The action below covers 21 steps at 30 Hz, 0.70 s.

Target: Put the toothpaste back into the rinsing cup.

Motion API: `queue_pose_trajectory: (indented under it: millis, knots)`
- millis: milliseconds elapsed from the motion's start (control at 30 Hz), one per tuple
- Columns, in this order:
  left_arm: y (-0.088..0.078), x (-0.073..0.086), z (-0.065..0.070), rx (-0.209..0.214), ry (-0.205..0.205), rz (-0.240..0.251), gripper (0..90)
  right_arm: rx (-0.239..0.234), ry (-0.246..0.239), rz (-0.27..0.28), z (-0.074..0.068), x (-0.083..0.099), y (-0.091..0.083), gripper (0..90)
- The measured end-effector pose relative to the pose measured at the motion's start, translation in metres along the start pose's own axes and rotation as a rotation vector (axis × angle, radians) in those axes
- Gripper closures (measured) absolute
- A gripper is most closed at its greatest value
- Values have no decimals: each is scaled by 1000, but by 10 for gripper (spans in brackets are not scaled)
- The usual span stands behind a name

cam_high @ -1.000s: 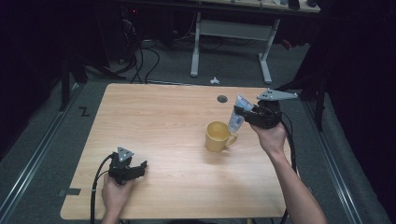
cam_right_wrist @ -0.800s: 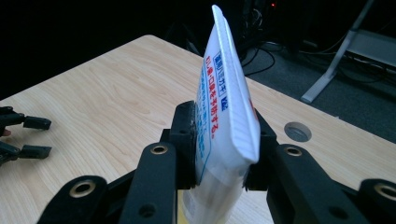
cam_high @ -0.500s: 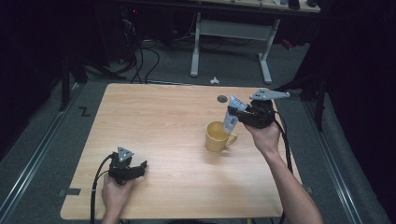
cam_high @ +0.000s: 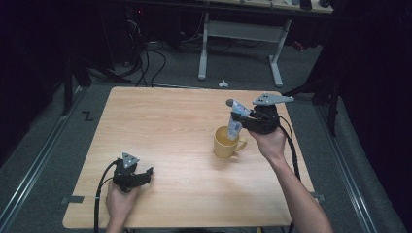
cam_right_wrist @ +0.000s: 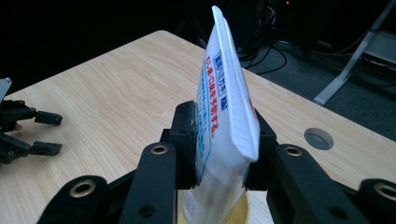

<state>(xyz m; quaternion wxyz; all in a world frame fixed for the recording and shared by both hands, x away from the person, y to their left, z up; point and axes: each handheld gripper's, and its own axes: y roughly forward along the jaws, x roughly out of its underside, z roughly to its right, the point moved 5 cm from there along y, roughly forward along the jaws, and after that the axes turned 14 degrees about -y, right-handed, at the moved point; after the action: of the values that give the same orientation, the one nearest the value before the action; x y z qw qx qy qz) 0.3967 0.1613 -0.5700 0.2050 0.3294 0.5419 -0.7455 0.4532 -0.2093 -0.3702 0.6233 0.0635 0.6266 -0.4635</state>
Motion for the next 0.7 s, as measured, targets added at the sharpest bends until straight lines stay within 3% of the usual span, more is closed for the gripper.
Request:
queue_pose_trajectory:
  millis: [700]
  knots:
    - [0,0,0,1,1,0,246,-3,-26,-32,-8,6,24,707]
